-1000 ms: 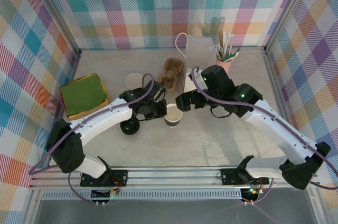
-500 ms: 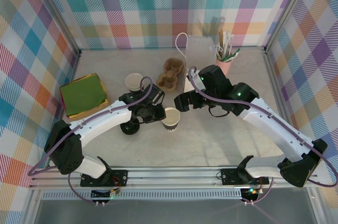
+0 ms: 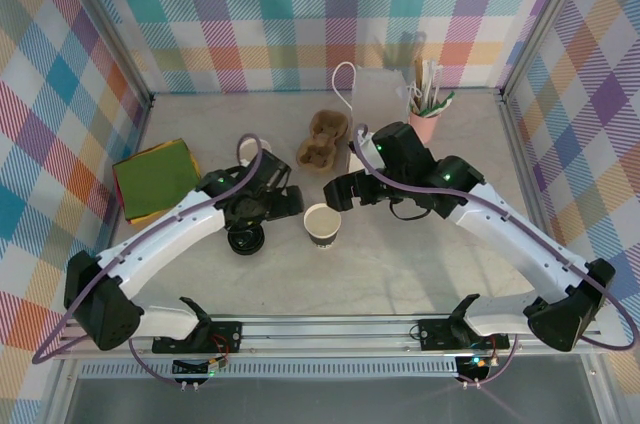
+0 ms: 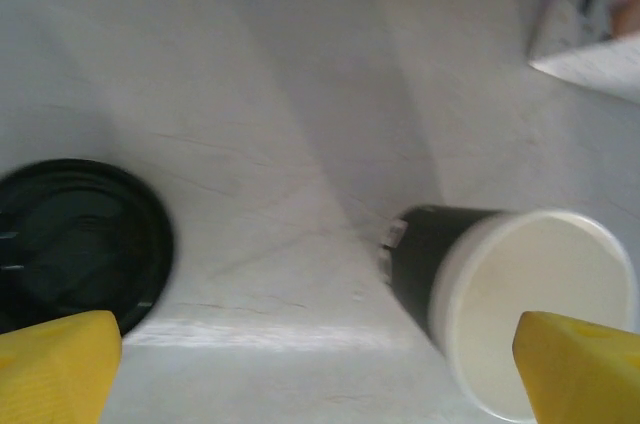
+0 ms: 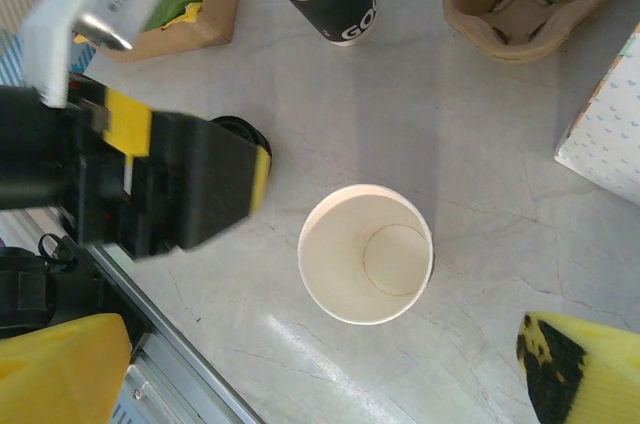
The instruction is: Pack the takeout coffee
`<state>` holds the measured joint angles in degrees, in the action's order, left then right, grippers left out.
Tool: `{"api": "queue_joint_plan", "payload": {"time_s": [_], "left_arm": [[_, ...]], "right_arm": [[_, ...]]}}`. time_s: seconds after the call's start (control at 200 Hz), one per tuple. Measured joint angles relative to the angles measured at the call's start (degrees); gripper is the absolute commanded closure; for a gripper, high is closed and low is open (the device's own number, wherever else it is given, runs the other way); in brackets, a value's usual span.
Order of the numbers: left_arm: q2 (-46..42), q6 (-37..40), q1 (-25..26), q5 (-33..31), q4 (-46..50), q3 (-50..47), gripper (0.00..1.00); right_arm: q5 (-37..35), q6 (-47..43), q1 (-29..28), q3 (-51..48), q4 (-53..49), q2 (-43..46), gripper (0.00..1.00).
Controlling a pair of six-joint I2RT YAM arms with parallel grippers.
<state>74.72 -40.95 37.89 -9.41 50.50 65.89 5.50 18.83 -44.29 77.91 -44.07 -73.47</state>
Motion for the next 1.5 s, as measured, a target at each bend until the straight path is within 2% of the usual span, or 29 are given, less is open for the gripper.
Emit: {"api": "queue_joint_plan", "payload": {"time_s": [0.075,0.325,0.41,0.48,0.605,0.82,1.01,1.175,1.225,1.31,1.355,1.5], "left_arm": [[-1.88,0.33,-3.19,-2.01,1.36,-0.63,0.04],[-4.83,0.7,-14.97,-1.7,1.77,-10.97,0.32],[-3.82,0.39,-16.68,-0.92,1.79,-13.4,0.36],[-2.54,0.26,-17.64,-0.52,1.44,-14.14,0.45],[-0.68,1.11,-18.82,0.24,-0.26,-14.95,0.53],[2.34,1.77,-19.8,1.51,-3.08,-16.2,0.55],[4.55,2.67,-20.17,2.75,-5.01,-17.0,0.64],[5.42,3.04,-20.22,3.41,-5.92,-17.77,0.64],[5.49,3.02,-20.22,3.52,-5.95,-18.05,0.69],[5.49,3.21,-20.22,3.74,-5.95,-18.4,0.7],[5.49,3.19,-20.24,3.8,-5.9,-18.53,0.74],[5.49,3.26,-20.39,3.82,-5.9,-18.6,0.74]], "right_arm": [[0.22,0.24,-0.48,-0.59,0.94,-0.46,0.01],[1.22,0.66,-2.12,-1.75,2.38,-1.38,0.01],[1.25,0.81,-2.29,-2.19,2.86,-1.4,0.01],[1.27,0.85,-2.29,-2.51,3.19,-1.4,0.01],[1.27,0.85,-2.29,-2.95,3.76,-1.4,0.01],[1.27,0.85,-2.29,-3.04,4.15,-1.4,0.01],[1.22,0.83,-2.29,-3.26,4.15,-1.4,0.01],[1.22,0.85,-2.29,-3.26,4.15,-1.4,0.01],[1.22,0.85,-2.29,-3.26,4.15,-1.4,0.01],[1.22,0.85,-2.29,-3.26,4.15,-1.4,0.01],[1.25,0.85,-2.29,-3.26,4.15,-1.4,0.01],[1.25,0.87,-2.29,-3.23,4.15,-1.4,0.01]]}}
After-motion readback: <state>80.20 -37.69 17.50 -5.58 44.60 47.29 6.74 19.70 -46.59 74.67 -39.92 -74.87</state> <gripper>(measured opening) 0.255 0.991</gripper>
